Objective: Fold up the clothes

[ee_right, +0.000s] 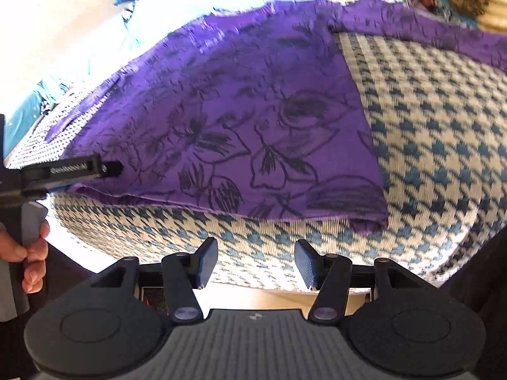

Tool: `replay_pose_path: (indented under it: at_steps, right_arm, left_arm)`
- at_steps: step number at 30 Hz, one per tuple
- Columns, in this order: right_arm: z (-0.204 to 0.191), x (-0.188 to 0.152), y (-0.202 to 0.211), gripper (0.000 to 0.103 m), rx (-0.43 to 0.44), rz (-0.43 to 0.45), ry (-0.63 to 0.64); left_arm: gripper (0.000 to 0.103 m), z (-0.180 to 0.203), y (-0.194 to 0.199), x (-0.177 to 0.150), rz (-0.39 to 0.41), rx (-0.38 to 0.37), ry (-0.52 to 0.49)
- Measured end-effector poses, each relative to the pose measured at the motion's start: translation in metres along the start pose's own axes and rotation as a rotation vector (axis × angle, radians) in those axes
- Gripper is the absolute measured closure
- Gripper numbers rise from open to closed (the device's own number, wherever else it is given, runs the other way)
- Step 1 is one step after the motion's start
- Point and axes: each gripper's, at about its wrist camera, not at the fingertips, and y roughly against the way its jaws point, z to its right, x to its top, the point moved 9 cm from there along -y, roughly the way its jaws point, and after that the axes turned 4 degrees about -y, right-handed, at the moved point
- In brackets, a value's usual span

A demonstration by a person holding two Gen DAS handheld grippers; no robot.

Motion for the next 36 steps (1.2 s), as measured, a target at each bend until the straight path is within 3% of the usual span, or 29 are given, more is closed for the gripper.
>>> replay_pose_path:
  at_steps: [4, 9, 20, 24, 36]
  right_arm:
    - [-0.003, 0.005, 0.014, 0.05, 0.032, 0.075, 0.012]
    - [-0.008, 0.016, 0.029, 0.05, 0.05, 0.174, 0.012]
    - [-0.032, 0.015, 0.033, 0.05, 0.116, 0.177, 0.102]
    - [-0.033, 0.026, 0.03, 0.05, 0.063, 0.205, 0.117]
    - [0.004, 0.056, 0.0, 0.05, -0.173, 0.219, 0.008]
  left_arm:
    - [0.0, -0.001, 0.002, -0.008, -0.024, -0.002, 0.011]
    - [0.0, -0.009, 0.009, -0.013, -0.038, -0.055, 0.119]
    - [0.0, -0.007, 0.032, 0.012, 0.123, 0.026, 0.07]
    - [0.0, -0.005, 0.027, 0.018, 0.121, 0.03, 0.07]
    - [0.0, 0.018, -0.007, 0.035, 0.077, -0.004, 0.096]
